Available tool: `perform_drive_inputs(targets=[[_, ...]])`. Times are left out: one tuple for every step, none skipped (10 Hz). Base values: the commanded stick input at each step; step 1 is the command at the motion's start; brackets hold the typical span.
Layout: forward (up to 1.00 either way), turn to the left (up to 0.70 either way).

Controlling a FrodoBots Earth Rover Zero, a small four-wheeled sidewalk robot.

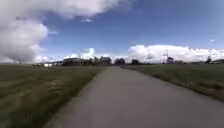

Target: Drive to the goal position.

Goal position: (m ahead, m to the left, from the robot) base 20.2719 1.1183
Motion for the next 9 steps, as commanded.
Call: perform_drive_inputs(targets=[[0.7,0.0],[0.7,0.0],[0.7,0.0],[0.7,0.0],[0.7,0.0],[0.7,0.0],[0.7,0.0],[0.7,0.0],[0.7,0.0]])
